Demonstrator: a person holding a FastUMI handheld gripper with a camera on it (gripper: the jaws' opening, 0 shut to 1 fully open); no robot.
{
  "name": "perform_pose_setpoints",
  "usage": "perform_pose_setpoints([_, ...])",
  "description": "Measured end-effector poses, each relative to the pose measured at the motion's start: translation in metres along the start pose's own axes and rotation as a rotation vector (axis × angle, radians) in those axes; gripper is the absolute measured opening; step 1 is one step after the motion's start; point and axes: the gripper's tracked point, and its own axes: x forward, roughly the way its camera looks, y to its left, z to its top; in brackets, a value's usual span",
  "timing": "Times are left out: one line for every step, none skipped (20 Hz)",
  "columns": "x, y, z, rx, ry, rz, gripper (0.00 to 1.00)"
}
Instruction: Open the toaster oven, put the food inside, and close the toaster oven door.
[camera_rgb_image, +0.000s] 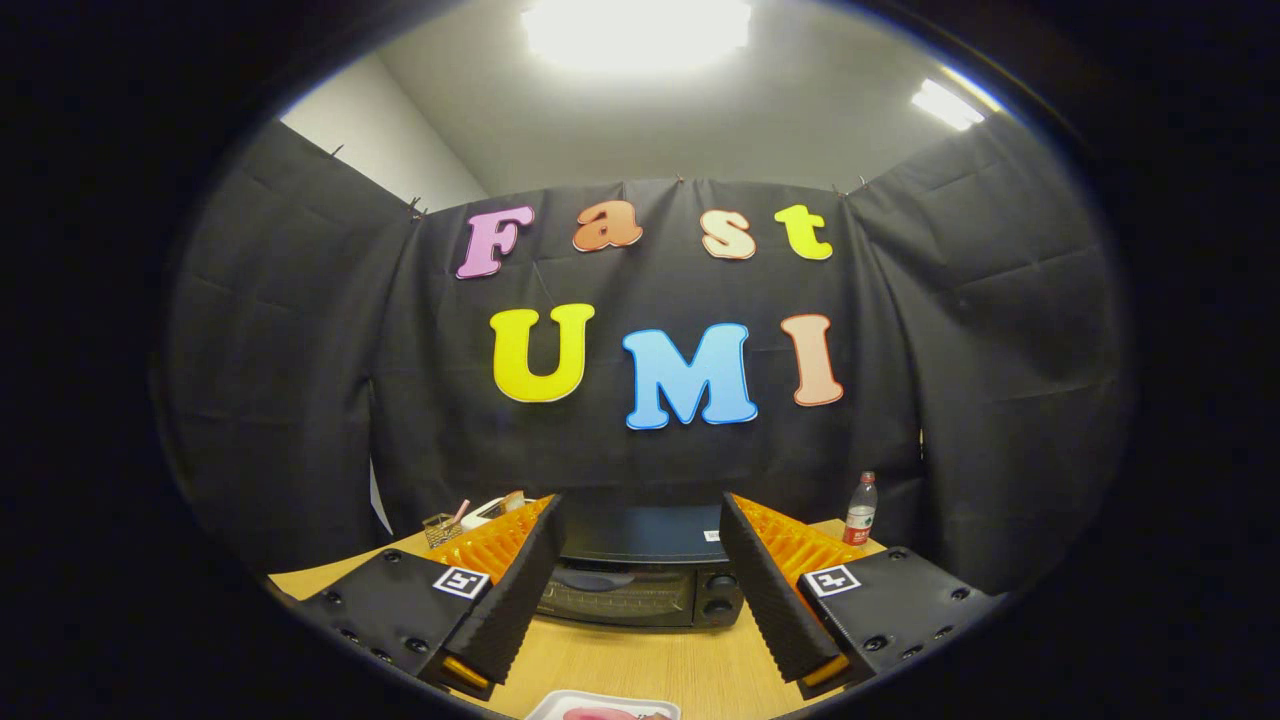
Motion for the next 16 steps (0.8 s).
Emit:
perform_pose_setpoints([0.012, 0.003, -0.005, 0.001, 0.008, 0.005, 0.98])
perform_pose_setpoints([0.024, 0.007, -0.013, 0.003, 0.018, 0.009, 0.98])
perform_pose_setpoints([0.036, 0.012, -0.02, 0.007, 0.03, 0.014, 0.98])
perform_pose_setpoints([0.048, 0.016, -0.027, 0.01, 0.041, 0.017, 0.98])
perform_pose_setpoints([0.06, 0.02, -0.034, 0.014, 0.051, 0.019, 0.98])
perform_pose_setpoints([0.071, 0.024, -0.044, 0.018, 0.064, 0.021, 0.98])
perform_pose_setpoints([0.081, 0.027, -0.052, 0.019, 0.08, 0.021, 0.98])
perform_pose_setpoints([0.092, 0.03, -0.063, 0.019, 0.095, 0.017, 0.98])
perform_pose_setpoints([0.102, 0.032, -0.07, 0.016, 0.107, 0.013, 0.98])
perform_pose_setpoints([0.112, 0.034, -0.079, 0.008, 0.119, 0.009, 0.98])
perform_pose_setpoints([0.121, 0.037, -0.088, 0.001, 0.136, 0.007, 0.98])
perform_pose_setpoints([0.13, 0.038, -0.099, -0.006, 0.153, 0.005, 0.98])
perform_pose_setpoints([0.138, 0.04, -0.108, -0.014, 0.17, 0.003, 0.98])
perform_pose_setpoints([0.144, 0.042, -0.118, -0.018, 0.188, 0.002, 0.99])
perform_pose_setpoints([0.149, 0.044, -0.125, -0.019, 0.202, 0.001, 0.98])
perform_pose_setpoints([0.154, 0.046, -0.132, -0.018, 0.217, 0.001, 0.98])
